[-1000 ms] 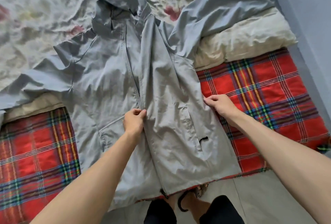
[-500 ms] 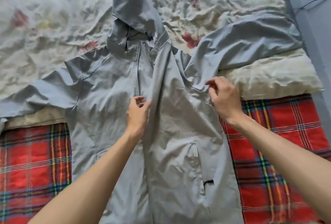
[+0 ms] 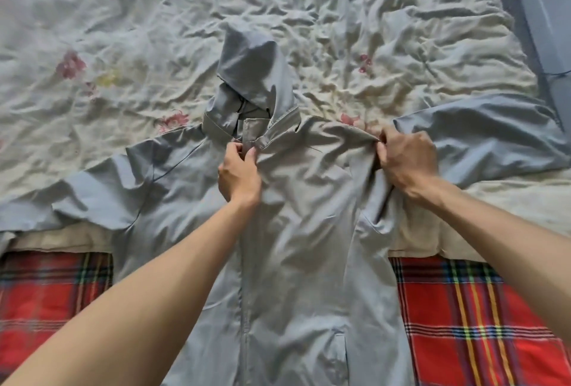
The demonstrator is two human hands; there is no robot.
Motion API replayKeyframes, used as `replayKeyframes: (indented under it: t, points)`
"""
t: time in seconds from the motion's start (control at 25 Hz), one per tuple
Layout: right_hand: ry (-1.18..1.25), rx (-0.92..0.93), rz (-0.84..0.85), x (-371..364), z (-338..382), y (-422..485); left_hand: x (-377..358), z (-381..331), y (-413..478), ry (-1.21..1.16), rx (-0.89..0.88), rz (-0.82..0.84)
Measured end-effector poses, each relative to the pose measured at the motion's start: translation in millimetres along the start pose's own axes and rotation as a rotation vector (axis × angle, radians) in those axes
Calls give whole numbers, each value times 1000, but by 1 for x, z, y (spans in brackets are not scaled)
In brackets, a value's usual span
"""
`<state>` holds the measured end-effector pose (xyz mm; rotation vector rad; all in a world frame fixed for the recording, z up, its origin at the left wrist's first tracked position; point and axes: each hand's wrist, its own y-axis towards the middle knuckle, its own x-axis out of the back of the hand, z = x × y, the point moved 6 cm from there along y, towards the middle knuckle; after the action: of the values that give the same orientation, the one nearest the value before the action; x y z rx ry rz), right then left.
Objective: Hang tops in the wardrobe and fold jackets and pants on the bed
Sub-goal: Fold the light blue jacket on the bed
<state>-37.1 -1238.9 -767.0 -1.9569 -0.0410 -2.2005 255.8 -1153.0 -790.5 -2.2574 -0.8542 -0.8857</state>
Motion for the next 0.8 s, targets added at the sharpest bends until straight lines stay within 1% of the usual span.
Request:
replayKeyframes:
  t: [0.08, 0.12, 0.2, 0.24, 0.28, 0.32, 0.36, 0.44, 0.48, 0.52, 0.6, 0.64, 0.72, 0.76, 0.8]
  points:
    - [-170, 14, 169, -10, -16, 9, -3, 4, 7, 49, -63, -16]
    - [-141, 34, 222, -16, -16, 19, -10, 6, 13, 56, -120, -1]
    - [47, 114, 230, -20, 2, 39, -20, 5, 19, 46, -222, 46]
    - [162, 166, 257, -22, 16, 47, -22, 2, 19, 41, -246, 48]
    - [258, 185, 301, -29, 28, 52, -23, 1, 20, 44, -247, 33]
    - [314, 158, 341, -37, 34, 56, -23, 0, 21, 47, -226, 13]
    - [305, 99, 332, -40, 32, 60, -23, 0, 22, 61, -202, -6]
    - [181, -31, 238, -36, 17, 61, -25, 0, 22, 104, -170, -13]
    - [109, -42, 179, -33, 14, 57, -28, 0, 23, 127, -162, -8]
    - [51, 15, 98, -28, 18, 53, -30, 0, 23, 145, -156, -3]
    - [20, 266, -107, -17, 47, 43, -30, 0, 23, 148, -143, -2]
    - [55, 406, -177, -15, 70, 38, -30, 2, 25, 147, -153, -3]
    - [131, 660, -228, -15, 118, 34, -26, 1, 28, 151, -200, 3]
    - [164, 725, -214, -14, 139, 37, -23, 1, 30, 136, -219, 18]
    - [194, 731, -172, -15, 158, 43, -20, 1, 32, 99, -228, 40]
